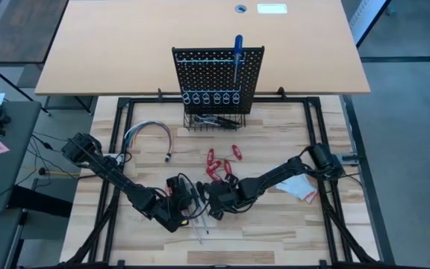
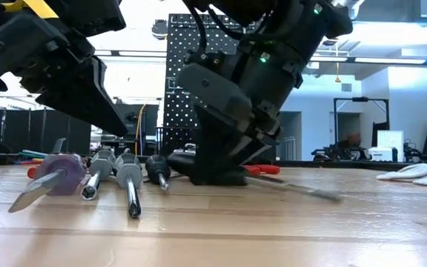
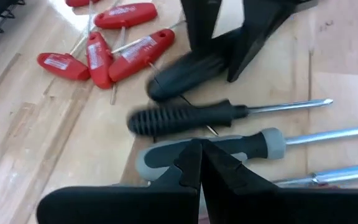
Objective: Hang tools onto peg board
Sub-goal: Hang the black nut driver on the pegboard
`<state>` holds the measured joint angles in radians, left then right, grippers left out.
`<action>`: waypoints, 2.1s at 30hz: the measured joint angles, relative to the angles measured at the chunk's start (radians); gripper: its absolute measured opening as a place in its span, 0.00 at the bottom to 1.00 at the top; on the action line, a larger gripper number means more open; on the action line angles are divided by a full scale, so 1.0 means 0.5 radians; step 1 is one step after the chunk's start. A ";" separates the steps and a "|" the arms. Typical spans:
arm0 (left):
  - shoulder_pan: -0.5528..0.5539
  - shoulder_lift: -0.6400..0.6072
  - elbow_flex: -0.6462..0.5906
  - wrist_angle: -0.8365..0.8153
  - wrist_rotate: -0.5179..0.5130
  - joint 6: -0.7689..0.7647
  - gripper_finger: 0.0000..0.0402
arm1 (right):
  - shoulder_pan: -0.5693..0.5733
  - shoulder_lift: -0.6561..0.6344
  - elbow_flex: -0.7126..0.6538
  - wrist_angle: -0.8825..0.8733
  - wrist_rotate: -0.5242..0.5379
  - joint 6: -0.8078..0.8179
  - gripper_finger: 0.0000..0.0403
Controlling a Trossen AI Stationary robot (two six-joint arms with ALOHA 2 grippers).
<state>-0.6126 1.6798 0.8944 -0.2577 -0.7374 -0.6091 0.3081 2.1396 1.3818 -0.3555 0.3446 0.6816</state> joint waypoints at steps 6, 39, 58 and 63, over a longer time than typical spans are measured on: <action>-0.031 0.000 0.000 0.060 -0.025 0.022 0.00 | 0.033 -0.168 -0.178 0.055 0.174 -0.115 0.27; 0.876 0.014 -0.104 2.278 1.308 1.438 0.48 | 0.017 -1.269 -1.529 3.294 -0.184 -1.675 0.27; 0.875 0.014 0.046 2.223 1.325 1.295 0.51 | -0.036 -1.270 -1.429 3.226 -0.189 -1.838 0.27; 0.875 0.014 0.046 2.245 1.325 1.298 0.44 | -0.029 -1.270 -1.427 3.234 -0.188 -1.839 0.27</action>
<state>-0.1753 1.6867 0.9173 0.8648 -0.0750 0.0400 0.2936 1.5047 0.6682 1.2617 0.2504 -0.2379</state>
